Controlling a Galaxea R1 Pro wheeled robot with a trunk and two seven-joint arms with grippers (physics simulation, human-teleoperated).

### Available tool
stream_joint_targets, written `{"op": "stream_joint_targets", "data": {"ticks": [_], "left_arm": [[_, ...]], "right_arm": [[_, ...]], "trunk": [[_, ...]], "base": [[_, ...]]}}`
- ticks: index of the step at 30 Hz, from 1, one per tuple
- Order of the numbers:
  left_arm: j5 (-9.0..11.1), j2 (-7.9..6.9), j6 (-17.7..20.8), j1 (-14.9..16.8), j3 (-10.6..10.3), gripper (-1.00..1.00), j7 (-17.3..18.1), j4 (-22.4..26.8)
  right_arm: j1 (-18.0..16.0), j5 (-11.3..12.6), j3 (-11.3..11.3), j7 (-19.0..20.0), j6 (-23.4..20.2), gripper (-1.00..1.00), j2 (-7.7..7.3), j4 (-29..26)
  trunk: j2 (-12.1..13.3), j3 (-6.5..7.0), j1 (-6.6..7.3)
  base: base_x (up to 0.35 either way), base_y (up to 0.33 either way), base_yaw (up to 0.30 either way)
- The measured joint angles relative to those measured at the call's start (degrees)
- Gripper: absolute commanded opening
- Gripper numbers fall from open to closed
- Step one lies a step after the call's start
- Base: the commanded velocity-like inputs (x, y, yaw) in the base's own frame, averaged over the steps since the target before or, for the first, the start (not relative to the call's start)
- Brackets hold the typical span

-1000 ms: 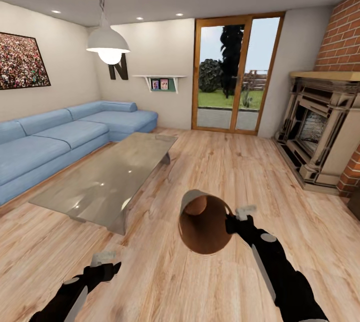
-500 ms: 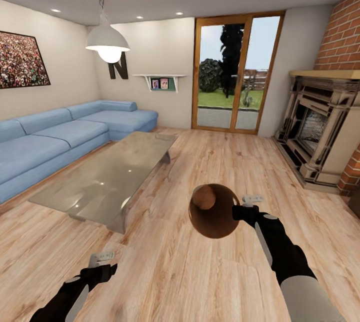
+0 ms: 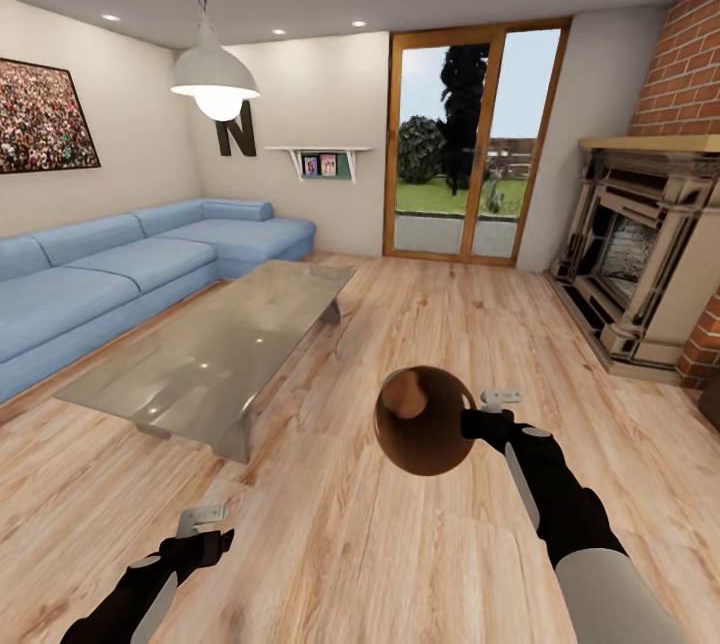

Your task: Put the three can of soda from the living room inside the tash can in the kitchen.

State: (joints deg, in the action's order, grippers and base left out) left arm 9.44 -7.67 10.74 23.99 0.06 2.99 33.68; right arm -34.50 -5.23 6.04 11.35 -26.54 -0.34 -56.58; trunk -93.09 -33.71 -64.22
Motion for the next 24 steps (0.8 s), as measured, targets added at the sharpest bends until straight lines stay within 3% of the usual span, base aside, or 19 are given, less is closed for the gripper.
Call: {"op": "stream_joint_targets", "data": {"ticks": [9, 18, 24], "left_arm": [[-0.1, 0.02, 0.07, 0.0, -0.05, 1.0, 0.0, -0.01], [-0.12, 0.05, 0.1, 0.0, -0.06, 1.0, 0.0, -0.04], [-0.12, 0.1, 0.12, 0.0, -0.06, 1.0, 0.0, -0.03]], "right_arm": [[0.03, 0.25, 0.06, 0.34, 3.04, -1.0, 0.02, -0.51], [0.33, 0.62, -0.04, 1.06, 11.38, -1.0, 0.06, -1.32], [0.63, 1.05, -0.07, 1.43, 20.01, -1.0, 0.07, -3.36]], "trunk": [[-3.61, -1.61, -1.98], [-7.22, -3.23, -3.95], [-9.63, -4.3, -5.27]], "base": [[0.0, 0.0, 0.0], [0.0, 0.0, 0.0], [0.0, 0.0, 0.0]]}}
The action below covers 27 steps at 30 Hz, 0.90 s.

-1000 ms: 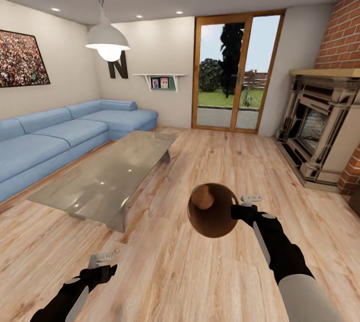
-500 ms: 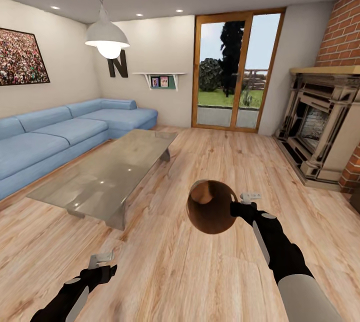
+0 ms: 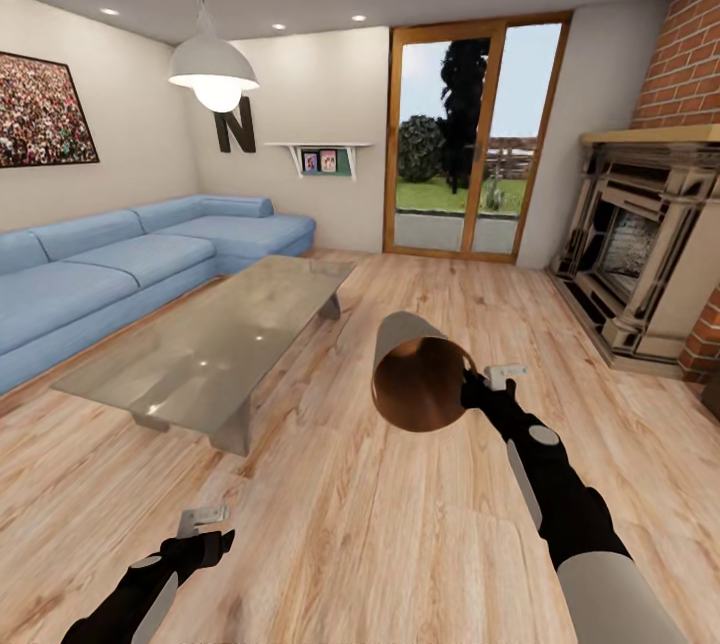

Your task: Put the three can of soda from the living room inside the tash can in the kitchen.

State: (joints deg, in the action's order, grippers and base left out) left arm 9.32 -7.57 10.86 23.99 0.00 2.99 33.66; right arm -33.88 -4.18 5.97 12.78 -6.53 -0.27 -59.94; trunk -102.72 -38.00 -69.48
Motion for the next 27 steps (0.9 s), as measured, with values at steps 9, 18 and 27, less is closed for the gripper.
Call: {"op": "stream_joint_targets", "data": {"ticks": [9, 18, 27], "left_arm": [[0.05, -0.04, 0.17, 0.0, 0.0, 1.0, -0.01, 0.01], [0.07, -0.2, 1.03, 0.0, 0.12, 1.0, 0.04, -0.04], [0.01, -0.24, 2.16, 0.0, 0.17, 1.0, 0.01, -0.07]], "right_arm": [[2.13, -0.21, 0.14, 4.45, 2.94, -1.0, -0.04, -5.32], [5.37, -0.33, 0.19, 5.64, 3.21, -1.0, -0.02, -11.0], [5.73, -0.34, 0.16, 5.75, 3.28, -1.0, -0.01, -11.71]], "trunk": [[-3.61, -1.62, -1.98], [-7.22, -3.24, -3.96], [-10.83, -4.86, -5.93]], "base": [[0.0, 0.0, 0.0], [0.0, 0.0, 0.0], [0.0, 0.0, 0.0]]}}
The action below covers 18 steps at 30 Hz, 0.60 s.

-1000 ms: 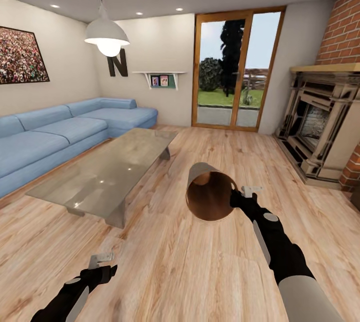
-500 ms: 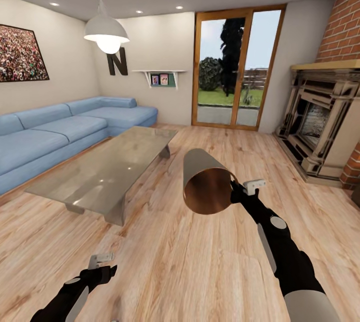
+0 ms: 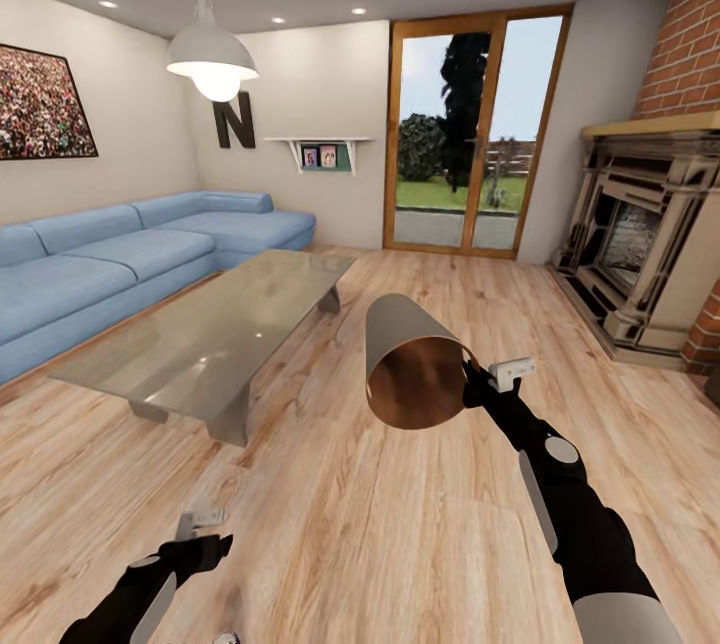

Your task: Put the three can of soda from the living room inside the tash can in the kitchen.

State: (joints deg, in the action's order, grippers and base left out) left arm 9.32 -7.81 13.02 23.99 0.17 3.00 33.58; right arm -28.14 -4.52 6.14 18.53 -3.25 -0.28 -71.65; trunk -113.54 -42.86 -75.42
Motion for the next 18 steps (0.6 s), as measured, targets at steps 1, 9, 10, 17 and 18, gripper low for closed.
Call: {"op": "stream_joint_targets", "data": {"ticks": [1, 9, 10, 17, 18], "left_arm": [[0.0, 0.0, 0.18, 0.0, 0.0, 1.0, 0.0, 0.0], [0.07, -0.01, 1.4, 0.0, 0.03, 1.0, -0.07, -3.16], [0.09, 0.01, 1.41, 0.0, 0.03, 1.0, -0.08, -3.73], [0.04, 0.07, 1.4, 0.02, -0.03, 1.0, -0.34, -5.82], [0.05, 0.07, 1.4, 0.01, -0.04, 1.0, -0.36, -5.89]], "right_arm": [[0.01, 0.03, -0.01, 0.01, 0.01, -1.0, 0.0, -0.07], [0.73, 0.15, -0.09, 0.04, -0.02, -1.0, 0.06, -1.92], [0.75, -0.04, -0.09, 0.01, -0.02, -1.0, 0.06, -1.93], [0.96, 0.04, -0.09, 0.02, -0.04, -1.0, 0.08, -2.29], [0.97, 0.03, -0.07, 0.01, -0.04, -1.0, 0.08, -2.33]], "trunk": [[-0.4, -0.18, -0.22], [-3.61, -1.61, -1.98], [-4.01, -1.8, -2.2], [-6.82, -3.05, -3.73], [-7.22, -3.23, -3.95]], "base": [[0.0, 0.0, 0.0], [0.0, 0.0, 0.0], [0.0, 0.0, 0.0], [0.0, 0.0, 0.0], [0.0, 0.0, 0.0]]}}
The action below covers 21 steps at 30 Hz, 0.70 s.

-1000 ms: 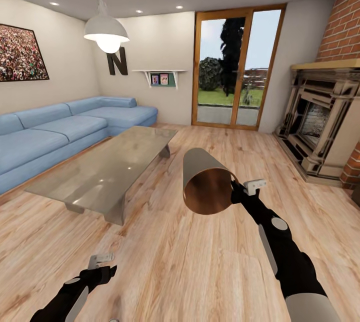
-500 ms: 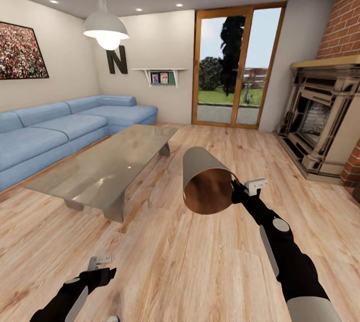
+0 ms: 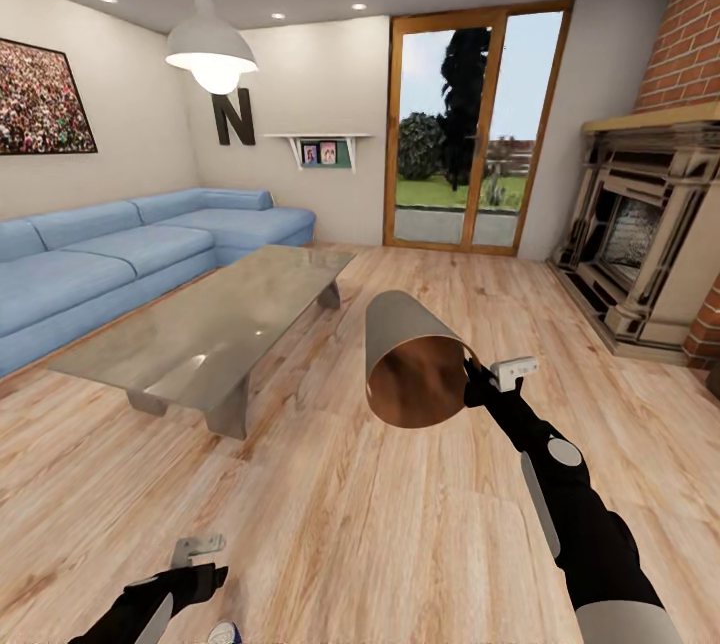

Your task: Put the three can of soda from the living room inside the tash can in the kitchen.

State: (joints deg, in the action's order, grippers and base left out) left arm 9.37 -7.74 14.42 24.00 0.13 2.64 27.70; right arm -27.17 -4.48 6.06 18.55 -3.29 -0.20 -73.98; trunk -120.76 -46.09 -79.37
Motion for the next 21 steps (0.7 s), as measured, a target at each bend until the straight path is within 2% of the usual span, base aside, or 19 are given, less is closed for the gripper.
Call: {"op": "stream_joint_targets", "data": {"ticks": [21], "left_arm": [[-0.05, 0.16, -0.12, -0.01, -0.1, 1.0, -0.43, -0.34]], "right_arm": [[0.12, 0.04, 0.05, -0.09, 0.0, -1.0, 0.26, -0.26]], "trunk": [[-8.42, -3.77, -4.61]], "base": [[0.0, 0.0, 0.0]]}}
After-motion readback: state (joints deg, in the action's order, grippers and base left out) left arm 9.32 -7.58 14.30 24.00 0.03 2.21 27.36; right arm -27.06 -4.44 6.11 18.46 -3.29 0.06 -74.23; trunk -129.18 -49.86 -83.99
